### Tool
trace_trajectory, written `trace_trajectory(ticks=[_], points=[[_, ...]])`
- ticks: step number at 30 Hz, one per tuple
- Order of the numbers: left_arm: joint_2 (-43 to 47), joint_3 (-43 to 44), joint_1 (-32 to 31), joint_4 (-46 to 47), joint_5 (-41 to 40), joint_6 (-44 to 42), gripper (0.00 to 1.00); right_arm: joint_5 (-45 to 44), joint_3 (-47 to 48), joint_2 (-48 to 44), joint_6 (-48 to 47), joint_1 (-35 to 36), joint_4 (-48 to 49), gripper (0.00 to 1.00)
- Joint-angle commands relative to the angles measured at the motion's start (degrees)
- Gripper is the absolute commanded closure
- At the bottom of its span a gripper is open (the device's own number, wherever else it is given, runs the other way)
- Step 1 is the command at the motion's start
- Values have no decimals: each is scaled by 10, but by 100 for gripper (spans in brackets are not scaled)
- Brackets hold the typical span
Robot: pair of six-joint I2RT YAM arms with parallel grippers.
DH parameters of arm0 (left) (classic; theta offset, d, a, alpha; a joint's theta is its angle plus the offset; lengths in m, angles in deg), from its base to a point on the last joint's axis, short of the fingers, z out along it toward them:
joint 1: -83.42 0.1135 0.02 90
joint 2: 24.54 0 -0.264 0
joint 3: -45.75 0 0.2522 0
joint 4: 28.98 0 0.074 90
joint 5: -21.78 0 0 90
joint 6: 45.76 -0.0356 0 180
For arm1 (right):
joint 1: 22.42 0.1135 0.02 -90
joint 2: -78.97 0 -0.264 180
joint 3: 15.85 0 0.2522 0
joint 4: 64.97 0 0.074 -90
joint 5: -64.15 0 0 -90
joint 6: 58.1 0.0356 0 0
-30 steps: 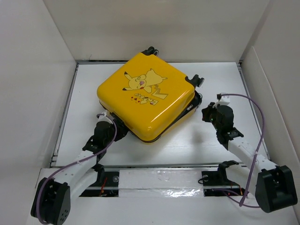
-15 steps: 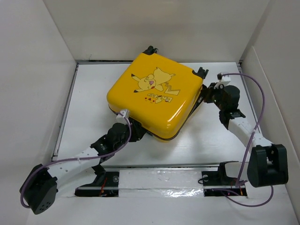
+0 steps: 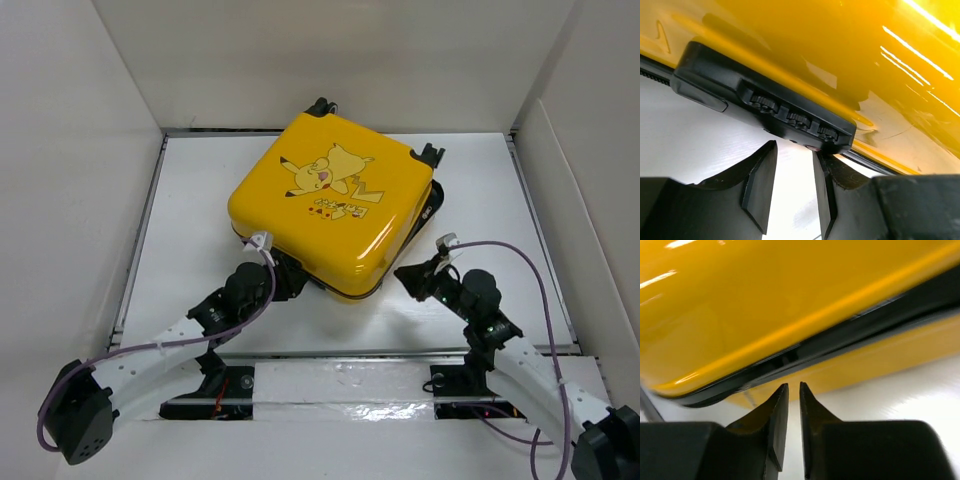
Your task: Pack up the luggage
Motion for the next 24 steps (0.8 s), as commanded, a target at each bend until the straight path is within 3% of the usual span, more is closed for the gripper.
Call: trace_trajectory(ticks=[1,4,7,18,24], points=[[-8,64,8,102,-80,-14,68,-36,-8,-19,-11,51,-13,65],[-15,92,8,104,-106,-25,68,-70,-5,-3,-27,89,-7,53],[-7,117,8,115,-115,-32,68,-82,4,33,-41,117,47,49],[-17,135,8,141,-100,-32,68,-151,21,141,-70,163,149,48],[-18,109,8,128,-84,-26,70,-244,23,176,-77,175,202,49]])
